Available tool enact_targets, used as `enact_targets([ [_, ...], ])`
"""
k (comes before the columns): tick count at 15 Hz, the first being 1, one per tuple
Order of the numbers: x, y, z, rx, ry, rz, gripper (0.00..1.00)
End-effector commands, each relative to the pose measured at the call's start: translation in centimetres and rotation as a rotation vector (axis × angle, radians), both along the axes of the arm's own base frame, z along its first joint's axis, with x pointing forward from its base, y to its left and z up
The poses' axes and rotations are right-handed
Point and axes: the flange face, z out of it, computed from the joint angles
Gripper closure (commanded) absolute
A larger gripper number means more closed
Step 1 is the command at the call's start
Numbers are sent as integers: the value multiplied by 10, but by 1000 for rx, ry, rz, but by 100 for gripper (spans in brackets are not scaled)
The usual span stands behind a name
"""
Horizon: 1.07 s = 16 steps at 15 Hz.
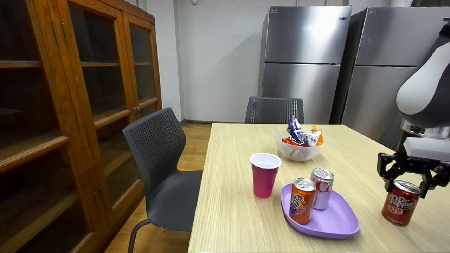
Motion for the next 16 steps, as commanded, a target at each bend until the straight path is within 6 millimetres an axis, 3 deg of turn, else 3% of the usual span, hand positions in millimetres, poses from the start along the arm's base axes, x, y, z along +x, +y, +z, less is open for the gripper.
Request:
enact_targets([
  [1, 6, 2, -1, -6, -2, -10, 58],
  [2, 7, 2, 0, -3, -4, -9, 62],
  [16, -1, 30, 14, 2, -6, 147, 62],
])
